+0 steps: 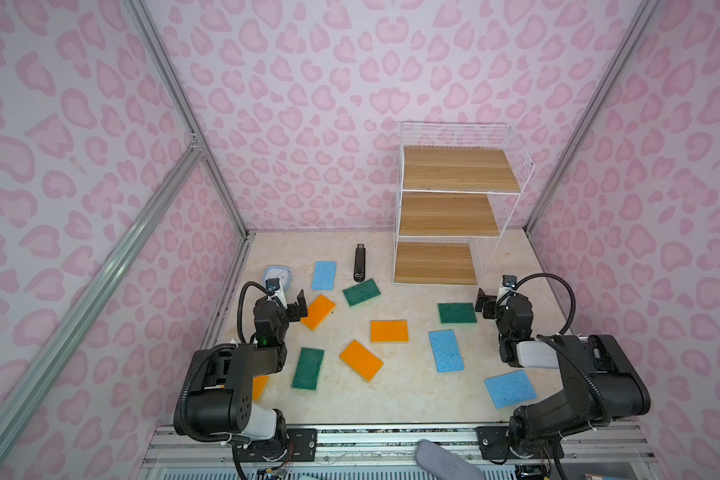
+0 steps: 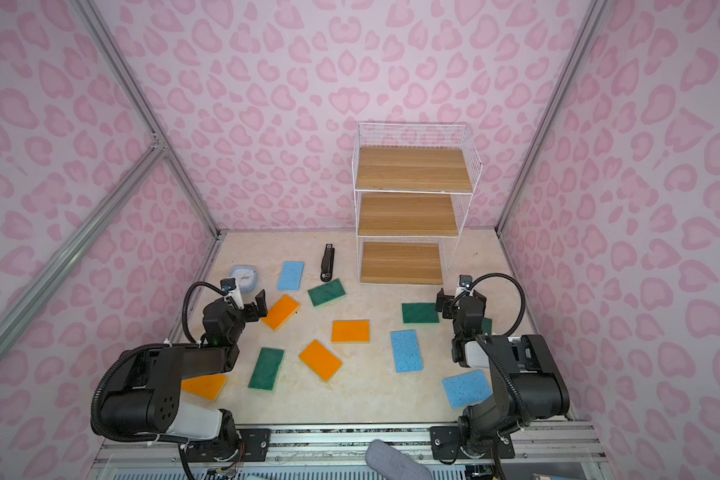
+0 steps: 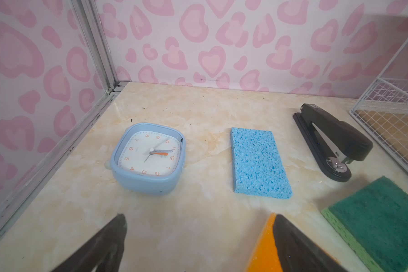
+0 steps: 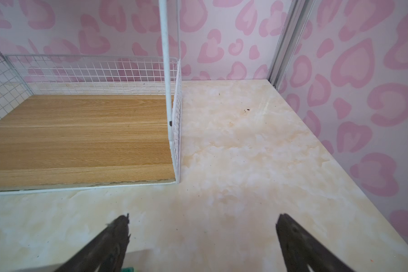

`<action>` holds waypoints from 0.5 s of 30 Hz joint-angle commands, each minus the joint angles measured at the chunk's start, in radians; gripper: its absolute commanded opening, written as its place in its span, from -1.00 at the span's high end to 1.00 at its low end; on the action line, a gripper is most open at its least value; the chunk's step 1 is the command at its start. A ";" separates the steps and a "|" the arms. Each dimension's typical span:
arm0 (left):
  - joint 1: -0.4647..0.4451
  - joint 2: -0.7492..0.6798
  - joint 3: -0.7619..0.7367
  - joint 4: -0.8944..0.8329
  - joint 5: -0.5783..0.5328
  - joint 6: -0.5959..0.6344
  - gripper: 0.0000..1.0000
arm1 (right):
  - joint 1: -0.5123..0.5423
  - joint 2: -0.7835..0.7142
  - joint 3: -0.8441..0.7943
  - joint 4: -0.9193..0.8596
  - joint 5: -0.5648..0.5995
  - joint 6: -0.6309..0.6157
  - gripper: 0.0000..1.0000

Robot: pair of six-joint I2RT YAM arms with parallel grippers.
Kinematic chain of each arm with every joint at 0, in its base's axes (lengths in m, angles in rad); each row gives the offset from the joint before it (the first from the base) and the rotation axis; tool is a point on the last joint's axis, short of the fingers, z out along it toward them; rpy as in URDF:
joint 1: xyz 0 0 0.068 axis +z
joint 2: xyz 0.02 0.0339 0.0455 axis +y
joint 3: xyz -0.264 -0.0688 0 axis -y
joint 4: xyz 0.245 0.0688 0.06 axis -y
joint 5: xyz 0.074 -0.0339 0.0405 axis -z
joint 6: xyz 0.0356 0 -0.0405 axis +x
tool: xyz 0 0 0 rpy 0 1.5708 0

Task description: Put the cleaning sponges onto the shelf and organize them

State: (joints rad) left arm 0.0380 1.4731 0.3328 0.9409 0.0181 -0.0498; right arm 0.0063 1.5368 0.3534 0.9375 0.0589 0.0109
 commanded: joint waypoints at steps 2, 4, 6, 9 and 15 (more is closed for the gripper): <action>0.001 0.000 0.005 0.018 -0.006 0.007 -0.95 | -0.001 0.002 0.003 -0.001 -0.001 0.004 -0.97; 0.000 -0.001 0.005 0.019 -0.006 0.007 -0.96 | 0.000 0.000 0.003 -0.002 -0.001 0.004 -0.97; 0.002 0.000 0.006 0.019 -0.007 0.007 -0.95 | 0.001 0.001 0.003 0.001 -0.001 0.004 -0.97; 0.000 0.000 0.005 0.019 -0.006 0.005 -0.95 | 0.000 0.001 0.002 0.001 0.007 0.011 -0.97; 0.002 -0.001 0.005 0.019 -0.006 0.005 -0.95 | -0.001 0.000 0.001 0.001 0.010 0.013 -0.97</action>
State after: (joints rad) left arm 0.0380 1.4731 0.3328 0.9409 0.0181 -0.0498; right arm 0.0063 1.5368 0.3534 0.9375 0.0597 0.0154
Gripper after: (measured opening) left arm 0.977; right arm 0.986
